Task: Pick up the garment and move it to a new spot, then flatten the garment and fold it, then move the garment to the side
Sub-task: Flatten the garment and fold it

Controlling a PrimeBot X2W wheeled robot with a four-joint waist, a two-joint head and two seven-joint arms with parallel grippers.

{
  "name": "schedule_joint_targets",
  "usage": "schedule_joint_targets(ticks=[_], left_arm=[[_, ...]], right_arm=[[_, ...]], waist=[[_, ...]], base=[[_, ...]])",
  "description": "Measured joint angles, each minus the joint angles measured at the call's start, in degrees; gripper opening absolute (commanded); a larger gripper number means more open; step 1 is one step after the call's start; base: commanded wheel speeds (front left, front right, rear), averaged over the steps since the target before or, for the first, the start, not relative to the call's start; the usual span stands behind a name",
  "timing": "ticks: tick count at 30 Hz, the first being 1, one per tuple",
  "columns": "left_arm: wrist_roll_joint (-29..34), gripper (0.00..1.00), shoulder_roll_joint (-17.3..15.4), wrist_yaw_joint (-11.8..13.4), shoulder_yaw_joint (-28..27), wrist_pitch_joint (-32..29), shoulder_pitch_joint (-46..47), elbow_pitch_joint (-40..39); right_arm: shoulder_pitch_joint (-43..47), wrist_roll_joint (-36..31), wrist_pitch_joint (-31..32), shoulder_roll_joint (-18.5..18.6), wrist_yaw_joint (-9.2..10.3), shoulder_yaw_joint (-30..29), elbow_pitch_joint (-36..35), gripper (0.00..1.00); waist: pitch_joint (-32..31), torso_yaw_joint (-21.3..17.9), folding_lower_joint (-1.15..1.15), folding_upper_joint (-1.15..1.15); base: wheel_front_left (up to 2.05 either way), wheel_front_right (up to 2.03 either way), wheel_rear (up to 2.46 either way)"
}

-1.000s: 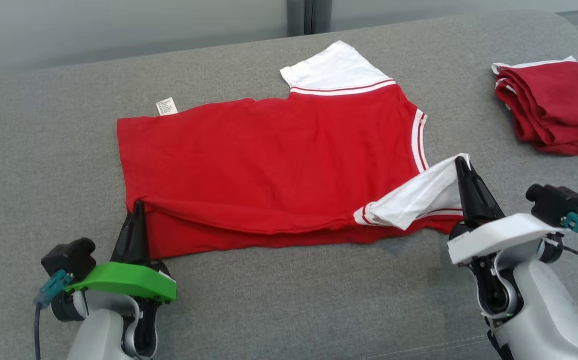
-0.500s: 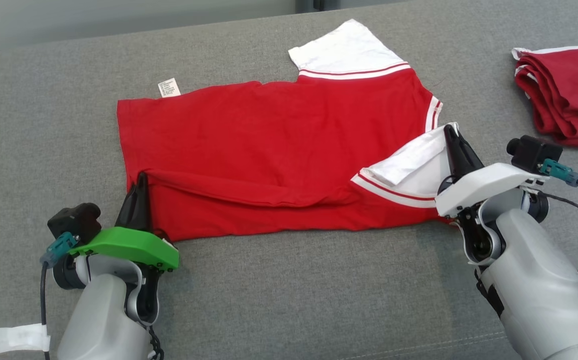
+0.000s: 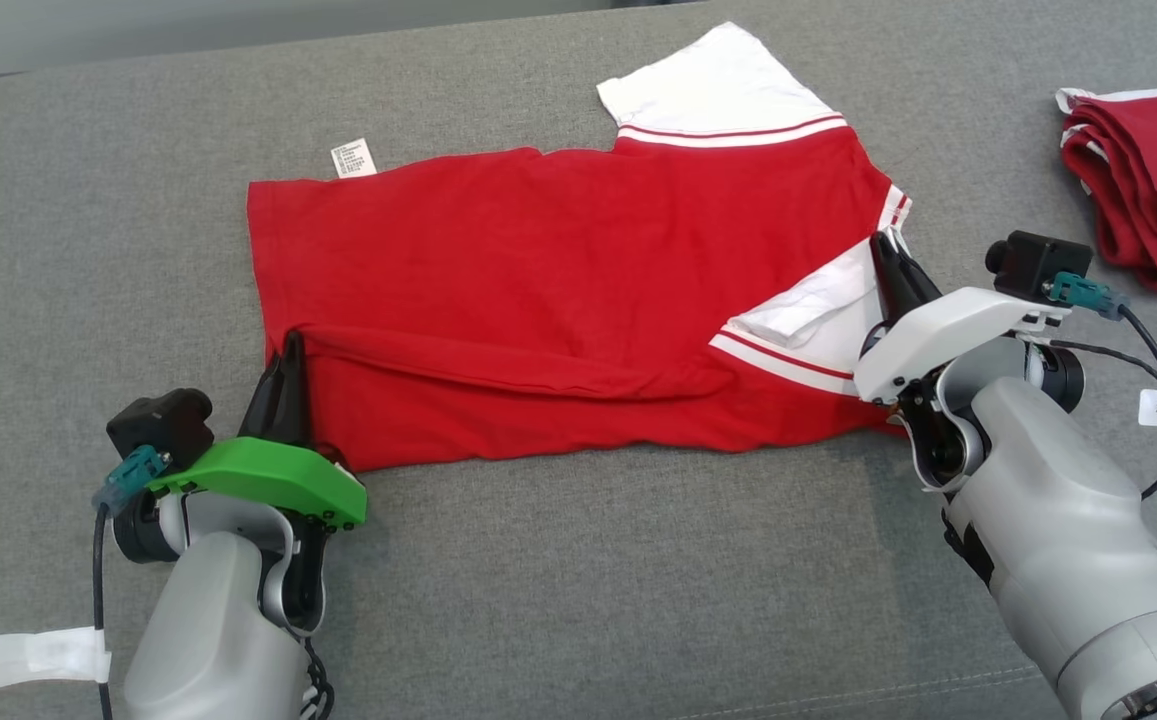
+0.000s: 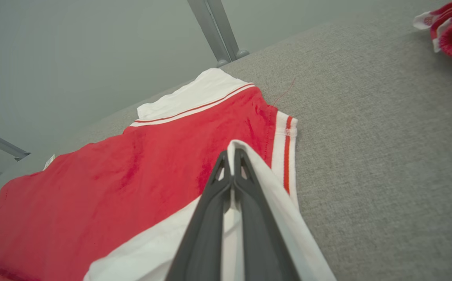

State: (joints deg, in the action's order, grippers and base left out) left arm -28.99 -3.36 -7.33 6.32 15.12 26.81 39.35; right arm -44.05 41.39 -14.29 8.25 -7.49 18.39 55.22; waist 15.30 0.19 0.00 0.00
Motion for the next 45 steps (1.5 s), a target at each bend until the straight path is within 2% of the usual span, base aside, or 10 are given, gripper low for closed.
schedule_joint_targets(ticks=[1, 10, 21, 28, 31, 39, 45], left_arm=[[0.23, 1.0, 0.01, 0.0, -0.09, 0.0, 0.0, -0.07], [2.45, 1.0, 0.15, 0.0, -1.09, 0.0, -1.33, -1.19], [3.41, 1.0, 0.3, -0.04, -3.92, 0.0, -7.15, -6.23], [2.88, 1.0, 0.38, -0.02, -4.31, 0.0, -12.07, -8.34], [2.68, 1.0, 0.41, 0.78, -4.31, 0.0, -14.19, -8.11], [0.18, 1.0, 0.46, 3.82, -3.9, -4.8, -18.2, -6.66], [-2.72, 1.0, 0.48, 4.82, -2.55, -7.51, -18.64, -6.12]], right_arm=[[-0.3, 0.19, -0.09, -0.02, 0.01, 0.36, 0.44, 1.0], [-2.62, 1.78, -0.69, 0.1, 0.0, 2.92, 1.16, 1.0], [-2.43, -0.37, -0.76, 1.49, 0.0, -0.54, -5.94, 1.0], [3.09, -4.54, -0.76, 2.85, 0.0, -5.39, -10.24, 1.0], [6.6, -6.92, -0.76, 2.72, 0.01, -8.4, -12.68, 1.0], [17.78, -12.13, -0.76, 0.08, 0.01, -14.22, -21.17, 1.0], [25.65, -14.93, -0.76, -2.53, 0.01, -17.29, -28.77, 1.0]], waist=[[-0.01, 0.07, 0.0, 0.0], [-0.23, 0.45, 0.0, 0.0], [-1.84, 0.36, 0.0, 0.0], [-4.15, 0.01, 0.0, 0.0], [-5.28, -0.27, 0.0, 0.0], [-8.36, -1.23, 0.0, 0.0], [-9.64, -2.39, 0.0, 0.0]], base=[[0.0, 0.0, 0.0], [0.0, 0.0, 0.0], [0.0, 0.0, 0.0], [0.0, 0.0, 0.0], [0.0, 0.0, 0.0], [0.0, 0.0, 0.0], [0.0, 0.0, 0.0]])
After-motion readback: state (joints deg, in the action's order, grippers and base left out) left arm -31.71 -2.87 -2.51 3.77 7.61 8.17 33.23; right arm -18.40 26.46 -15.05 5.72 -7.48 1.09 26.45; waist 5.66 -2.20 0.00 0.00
